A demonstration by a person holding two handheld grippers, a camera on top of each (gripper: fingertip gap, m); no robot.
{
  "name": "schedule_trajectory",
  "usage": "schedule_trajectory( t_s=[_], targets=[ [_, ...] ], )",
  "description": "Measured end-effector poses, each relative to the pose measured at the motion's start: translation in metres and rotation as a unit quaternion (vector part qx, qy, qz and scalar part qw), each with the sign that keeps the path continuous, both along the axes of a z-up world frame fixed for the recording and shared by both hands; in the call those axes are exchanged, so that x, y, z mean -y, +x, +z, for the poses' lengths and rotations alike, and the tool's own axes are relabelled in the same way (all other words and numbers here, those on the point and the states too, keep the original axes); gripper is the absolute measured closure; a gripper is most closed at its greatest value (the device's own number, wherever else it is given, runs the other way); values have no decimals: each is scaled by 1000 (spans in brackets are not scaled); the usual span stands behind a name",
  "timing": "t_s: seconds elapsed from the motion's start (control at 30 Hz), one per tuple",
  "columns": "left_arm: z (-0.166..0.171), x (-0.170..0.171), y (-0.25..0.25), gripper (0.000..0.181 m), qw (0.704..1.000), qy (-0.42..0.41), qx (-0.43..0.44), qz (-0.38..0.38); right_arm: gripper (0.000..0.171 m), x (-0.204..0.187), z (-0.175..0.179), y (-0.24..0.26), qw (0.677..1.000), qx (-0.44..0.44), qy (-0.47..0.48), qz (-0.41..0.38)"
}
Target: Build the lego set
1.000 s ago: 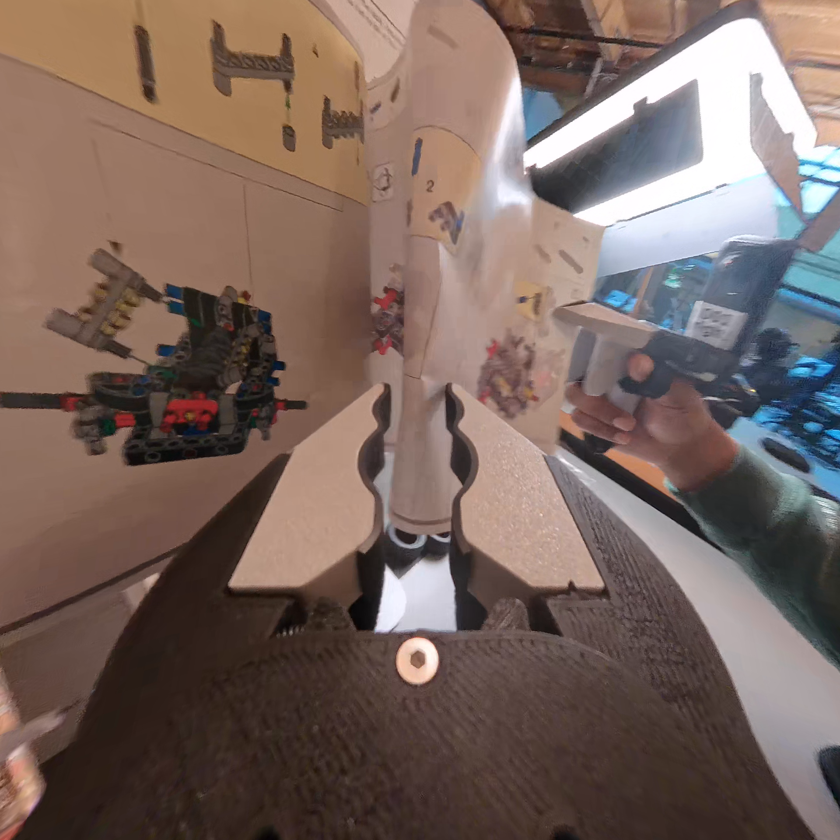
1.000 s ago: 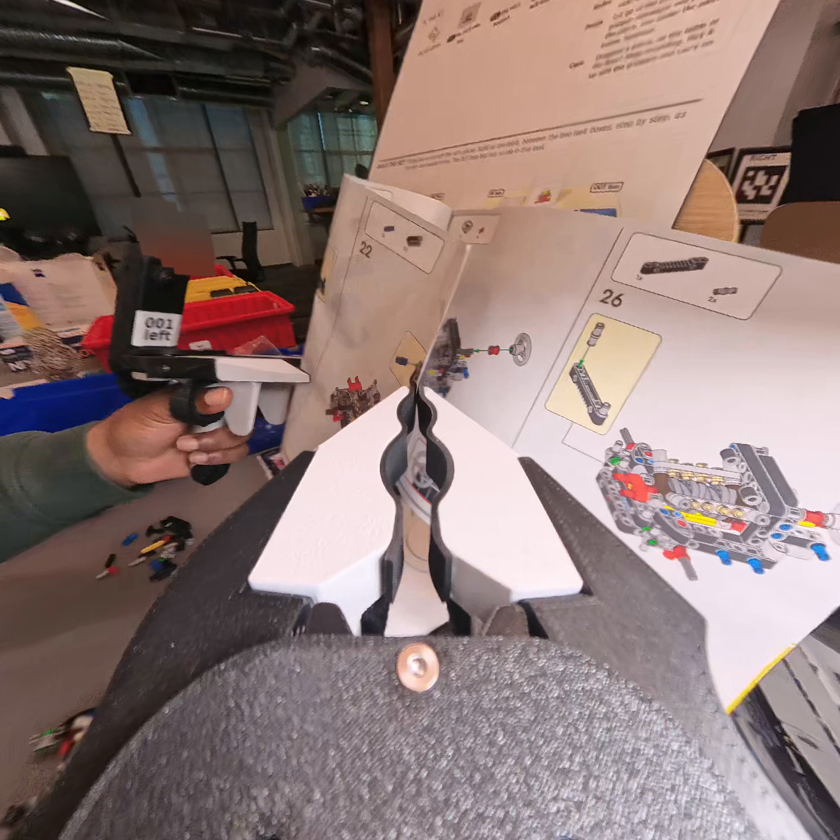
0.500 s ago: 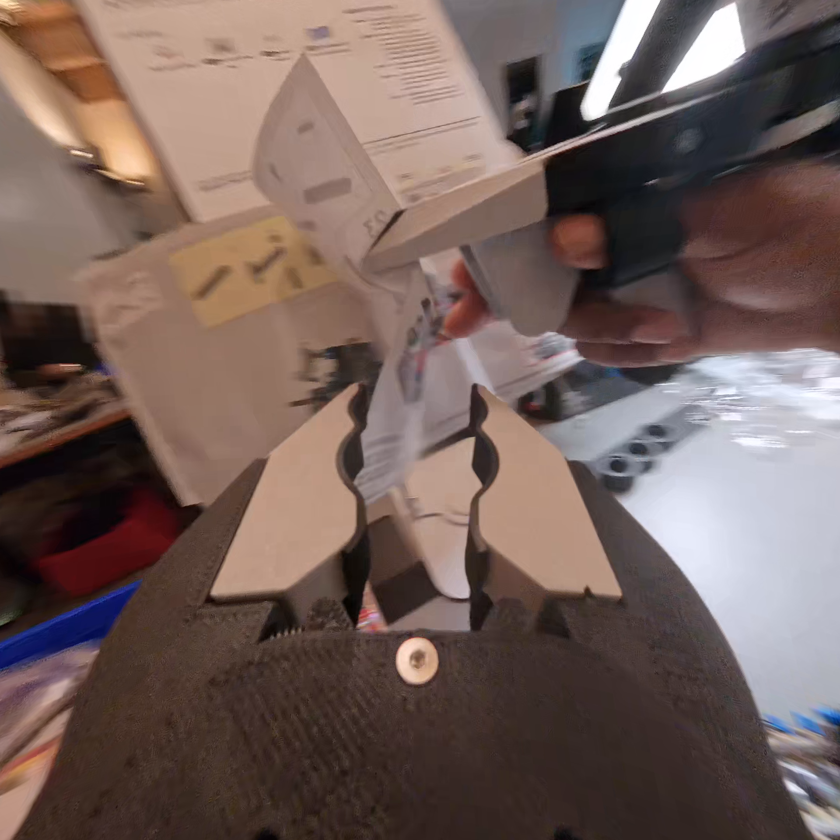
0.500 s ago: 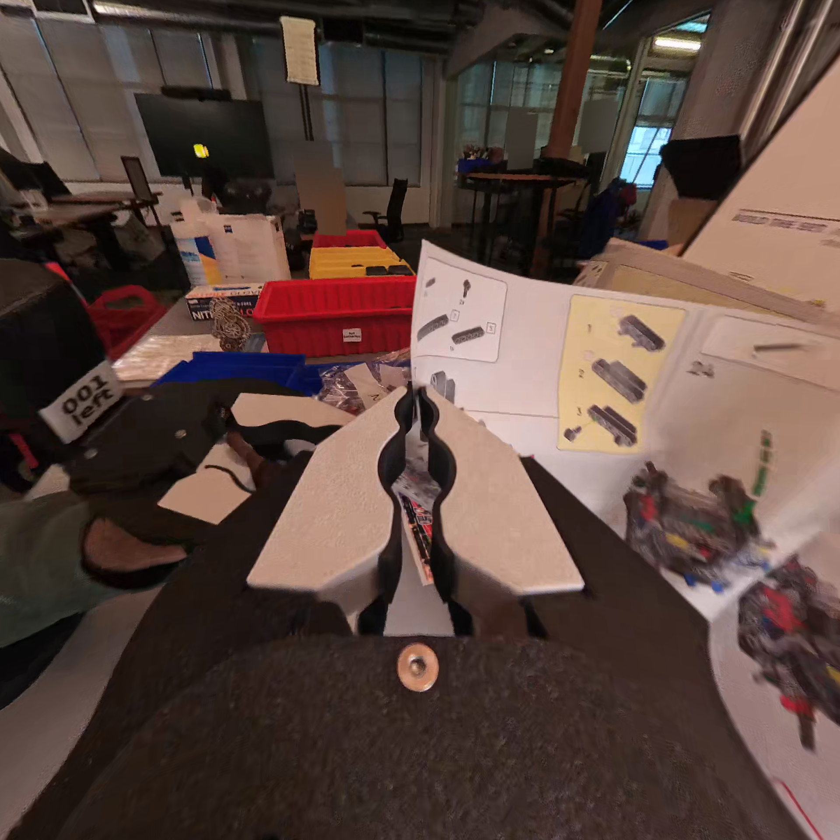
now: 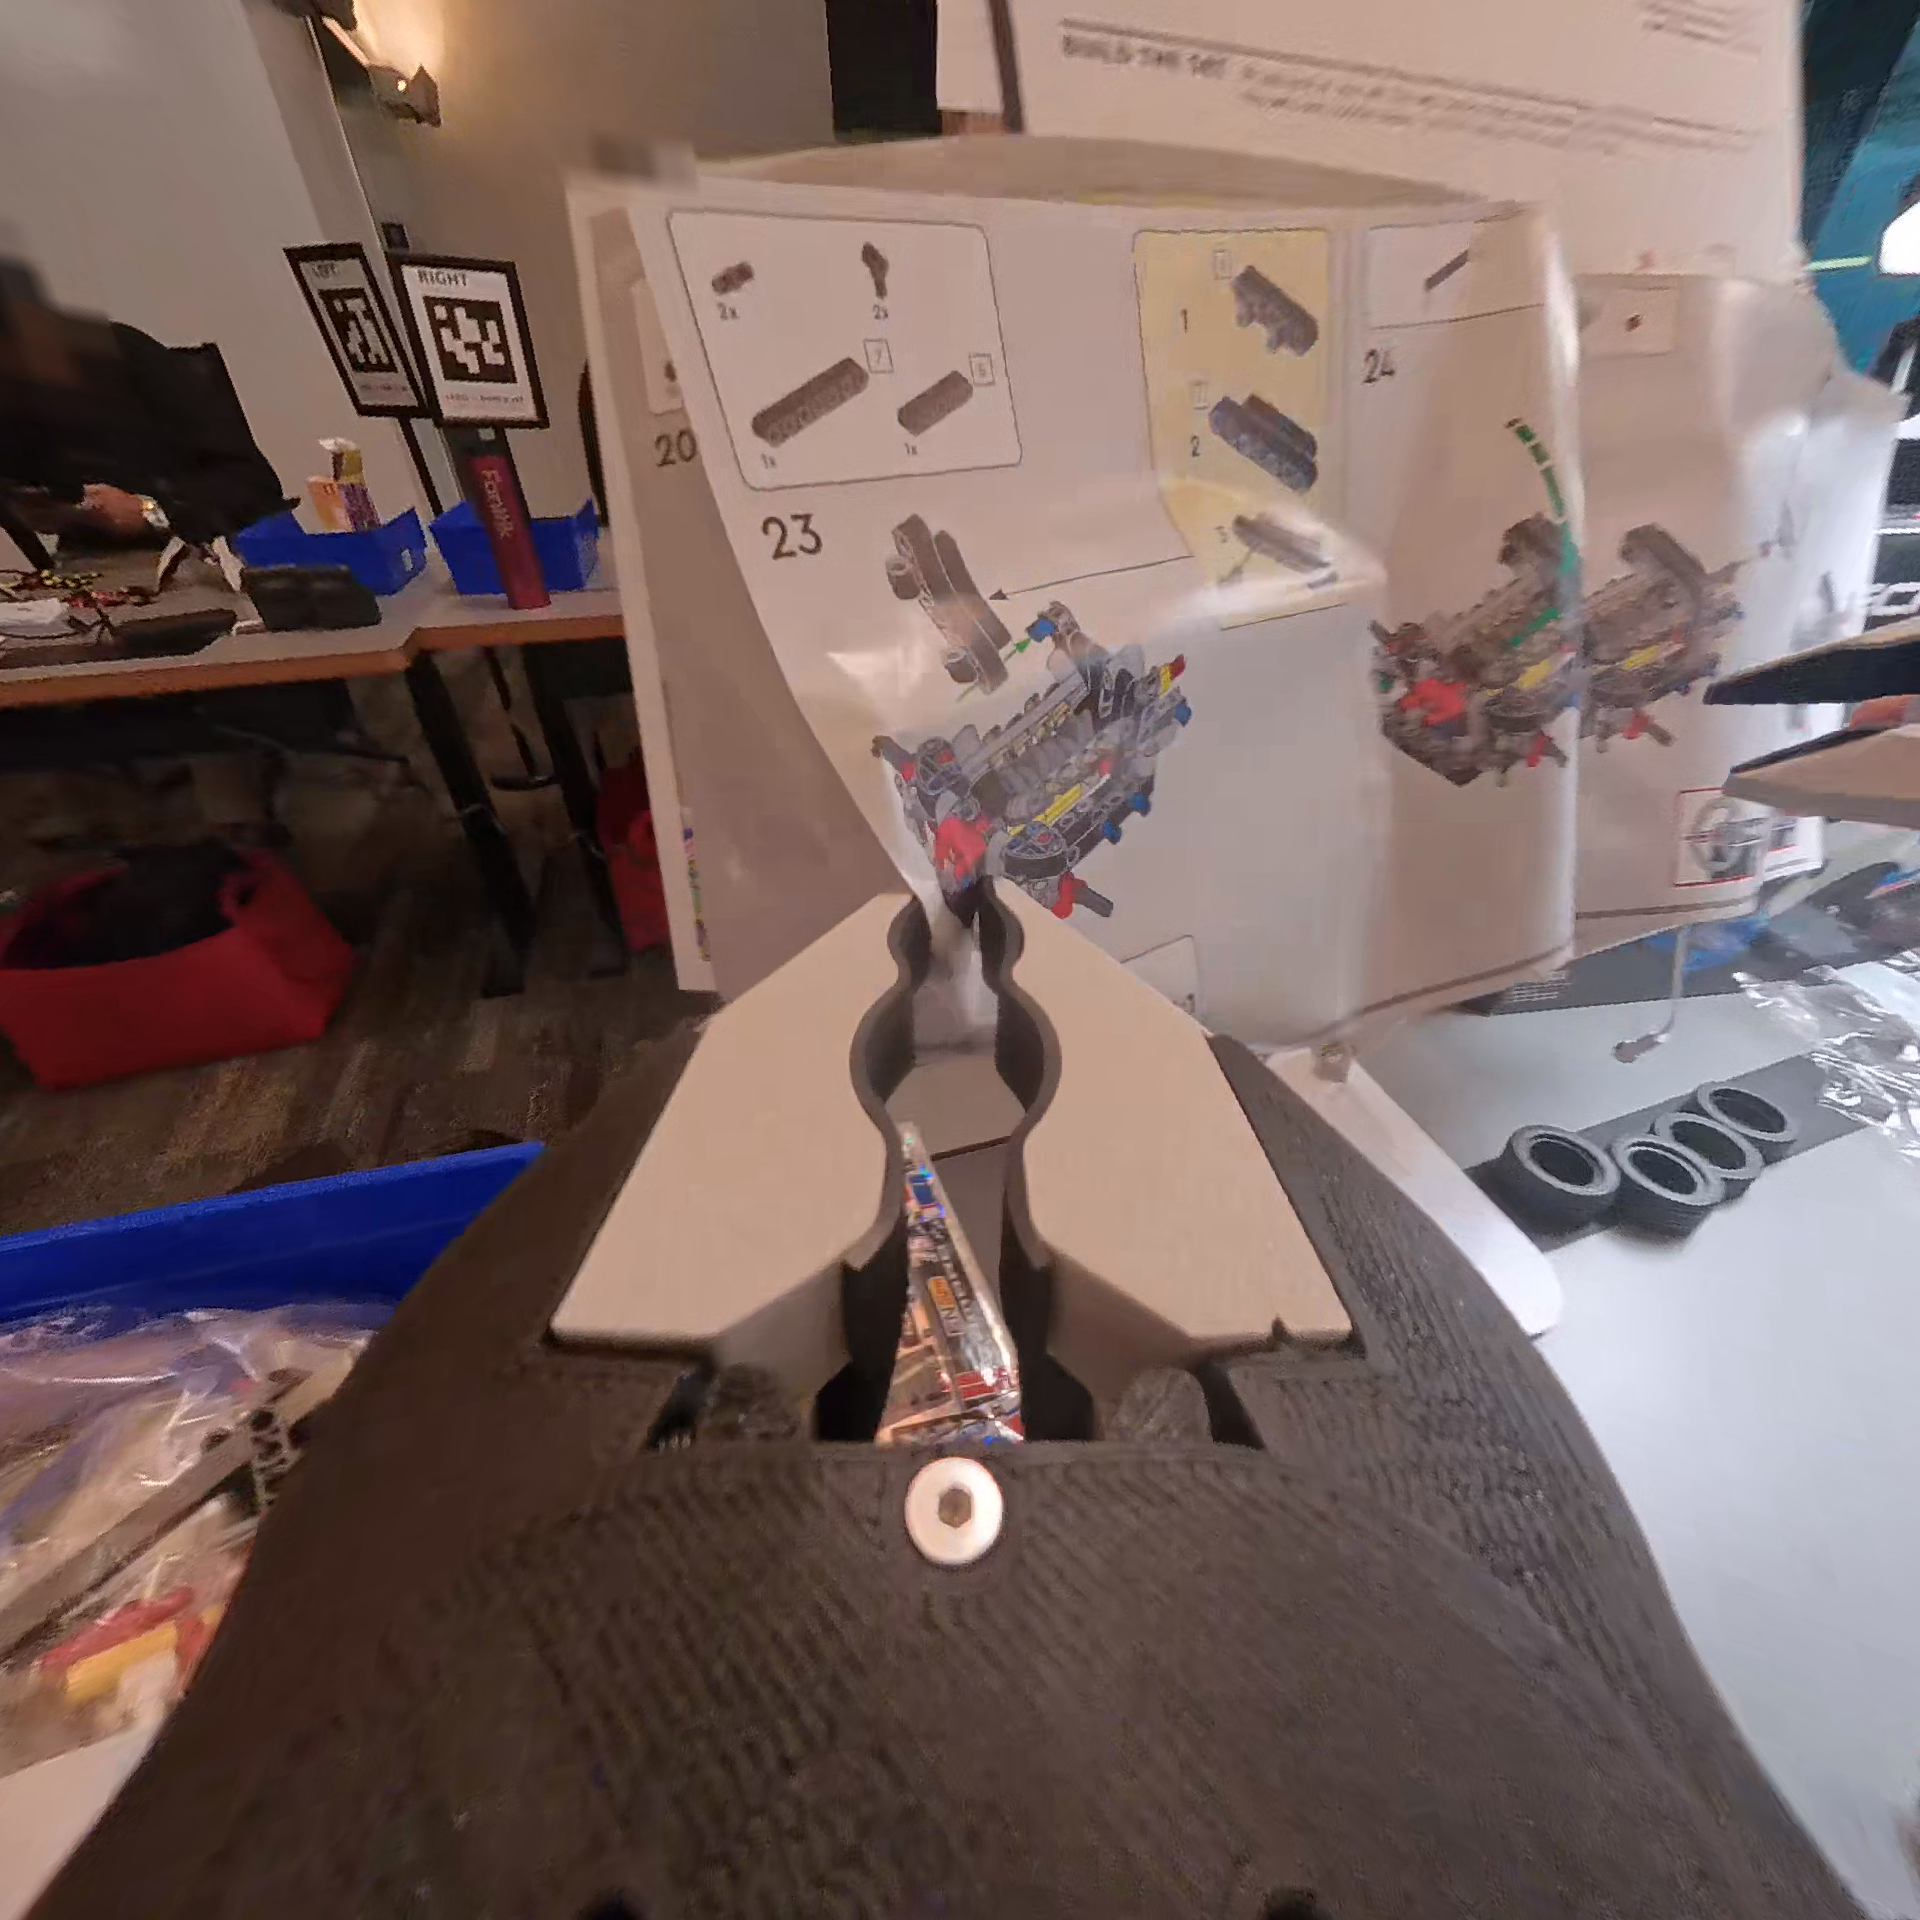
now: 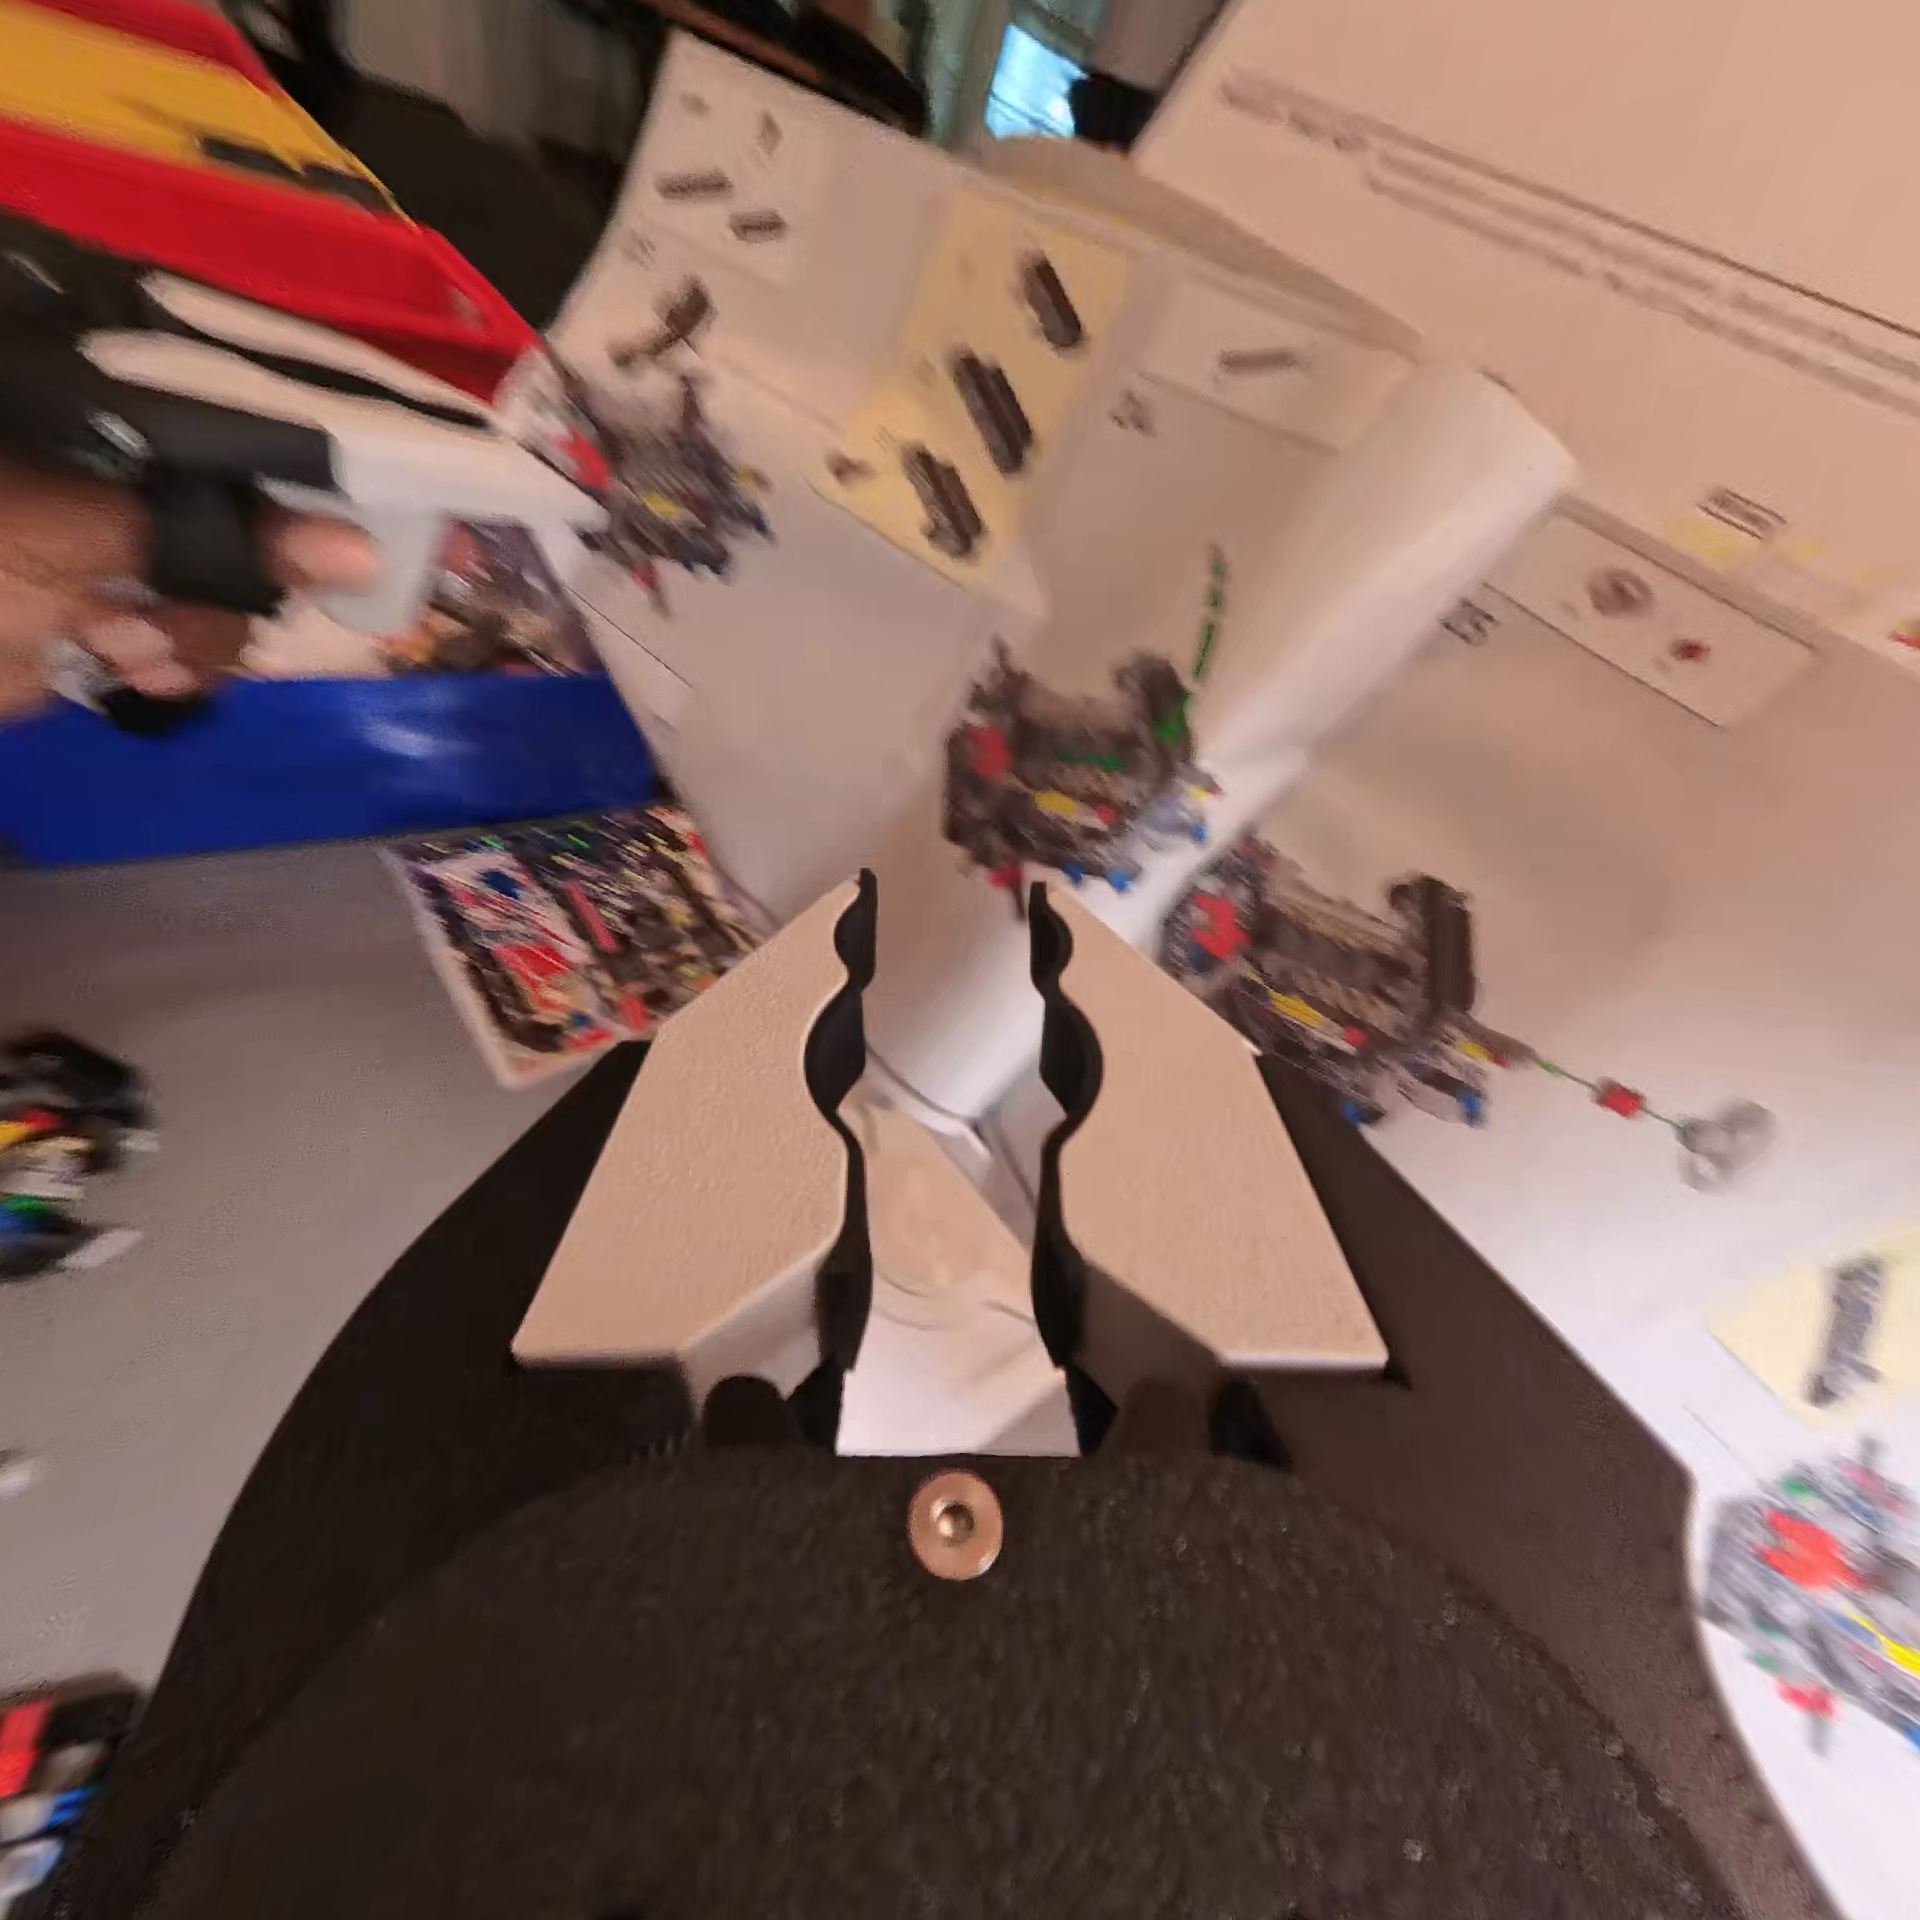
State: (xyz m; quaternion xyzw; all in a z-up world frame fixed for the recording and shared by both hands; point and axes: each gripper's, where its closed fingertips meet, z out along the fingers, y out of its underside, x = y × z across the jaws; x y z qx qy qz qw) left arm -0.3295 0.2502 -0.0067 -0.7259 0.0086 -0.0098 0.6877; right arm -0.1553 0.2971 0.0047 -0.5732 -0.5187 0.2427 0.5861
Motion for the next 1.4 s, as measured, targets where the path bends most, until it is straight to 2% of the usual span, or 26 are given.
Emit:
schedule_trajectory(
  t_s=[0.1,0.17,0.27,0.33,0.47,0.53,0.57,0.67,0.73,0.77,0.83,0.87,0.93,1.0,1.1,1.17,1.23,1.33,1.4],
  targets=[
    [1,-6,-20,159,999,-14,12,25,140,-24,-17,3,997,42,44,-46],
    [13,1,-35,149,997,12,52,51,138,-31,-25,-4,993,71,71,-63],
    [23,22,-32,145,991,62,107,46,138,-36,-30,-19,984,105,125,-76],
    [8,28,-13,145,989,47,137,10,140,-38,-30,-27,978,122,146,-85],
    [-66,20,35,142,968,-41,238,-66,144,-41,-30,-39,974,138,156,-92],
    [-99,9,54,137,935,-69,335,-94,144,-42,-31,-42,970,152,166,-92],
    [-109,2,59,134,908,-67,401,-105,144,-42,-32,-43,968,158,170,-91],
    [-117,-16,55,125,803,-5,585,-116,144,-41,-34,-44,965,173,175,-86],
    [-120,-26,50,126,778,26,619,-103,144,-42,-34,-45,966,177,170,-82],
    [-121,-31,47,131,771,35,629,-98,144,-42,-34,-45,967,177,164,-79],
    [-113,-36,46,164,742,66,655,-129,145,-42,-33,-46,970,174,152,-75],
    [-105,-34,44,170,736,88,655,-147,146,-42,-33,-46,971,172,146,-74],
    [-86,-26,38,176,766,123,612,-152,147,-42,-32,-46,974,170,134,-69],
    [-65,-19,41,178,825,125,536,-130,149,-43,-32,-46,974,172,130,-67],
    [-48,-22,48,179,923,71,369,-79,151,-44,-32,-47,975,173,125,-64],
    [-45,-30,49,180,966,28,250,-57,151,-43,-33,-49,975,175,123,-64],
    [-43,-38,55,181,982,1,175,-67,151,-43,-33,-50,975,175,124,-64],
    [-56,-48,85,180,979,-78,125,-141,149,-42,-34,-51,975,173,121,-63],
    [-57,-50,86,176,987,-77,70,-123,148,-41,-34,-52,976,170,118,-64]
  ],
)
